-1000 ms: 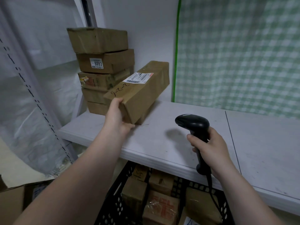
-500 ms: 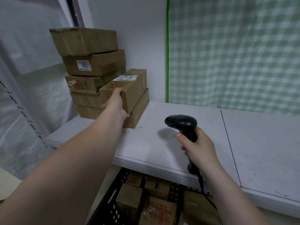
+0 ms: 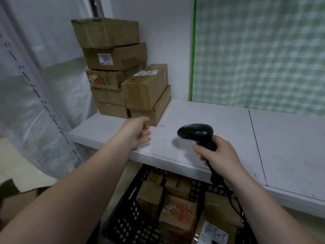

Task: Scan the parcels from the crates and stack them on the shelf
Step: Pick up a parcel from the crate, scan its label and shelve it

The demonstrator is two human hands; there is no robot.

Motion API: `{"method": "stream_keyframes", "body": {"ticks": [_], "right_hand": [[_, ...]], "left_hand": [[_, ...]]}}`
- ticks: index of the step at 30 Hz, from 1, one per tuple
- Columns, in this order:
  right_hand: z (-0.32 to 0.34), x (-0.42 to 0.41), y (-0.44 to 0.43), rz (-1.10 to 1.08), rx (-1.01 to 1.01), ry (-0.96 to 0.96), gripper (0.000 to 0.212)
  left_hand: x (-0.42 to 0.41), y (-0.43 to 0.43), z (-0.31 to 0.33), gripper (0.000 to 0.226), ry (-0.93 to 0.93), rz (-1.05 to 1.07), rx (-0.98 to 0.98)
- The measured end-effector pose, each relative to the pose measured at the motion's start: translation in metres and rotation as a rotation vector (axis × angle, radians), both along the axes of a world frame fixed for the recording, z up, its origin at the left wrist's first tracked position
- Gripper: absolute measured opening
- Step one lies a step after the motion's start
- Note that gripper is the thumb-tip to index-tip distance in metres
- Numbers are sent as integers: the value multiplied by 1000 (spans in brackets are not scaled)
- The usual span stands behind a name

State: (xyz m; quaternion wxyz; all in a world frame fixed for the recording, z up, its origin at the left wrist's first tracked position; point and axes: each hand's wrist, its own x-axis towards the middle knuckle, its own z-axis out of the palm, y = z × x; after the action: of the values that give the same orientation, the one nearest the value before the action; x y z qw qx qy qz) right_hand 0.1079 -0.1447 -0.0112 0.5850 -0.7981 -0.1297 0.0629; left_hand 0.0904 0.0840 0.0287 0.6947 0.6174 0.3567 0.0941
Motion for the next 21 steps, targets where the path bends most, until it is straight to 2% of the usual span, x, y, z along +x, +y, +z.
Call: {"method": "stream_keyframes", "body": {"ticks": [4,7,9,11,13,16,18,21], "right_hand": [[-6,-22,-4,106,-114,17,15],[-14,-38,-11,218,-246,83,30],[-20,-45,-15,314,-344,101,36],[-29,-49,-18,401,-451,105,37],[-40,-52,-19,439,-561,144,35],[-57,-53,-21,487,-753,224,19],[-68,-51,-22,517,-874,250,16],[-83,-45,-24,517,-990,244,33]], "left_hand": [[-48,-18,-40,6,117,-247,130],[-74,-24,-78,15,204,-442,344],[-82,-29,-104,13,267,-555,517],[-82,-34,-128,22,359,-740,783],[-82,-40,-149,30,422,-926,938],[-81,-53,-185,41,491,-1092,1003],[-80,-61,-208,44,522,-1153,995],[-72,-68,-243,48,521,-1189,1010]]}}
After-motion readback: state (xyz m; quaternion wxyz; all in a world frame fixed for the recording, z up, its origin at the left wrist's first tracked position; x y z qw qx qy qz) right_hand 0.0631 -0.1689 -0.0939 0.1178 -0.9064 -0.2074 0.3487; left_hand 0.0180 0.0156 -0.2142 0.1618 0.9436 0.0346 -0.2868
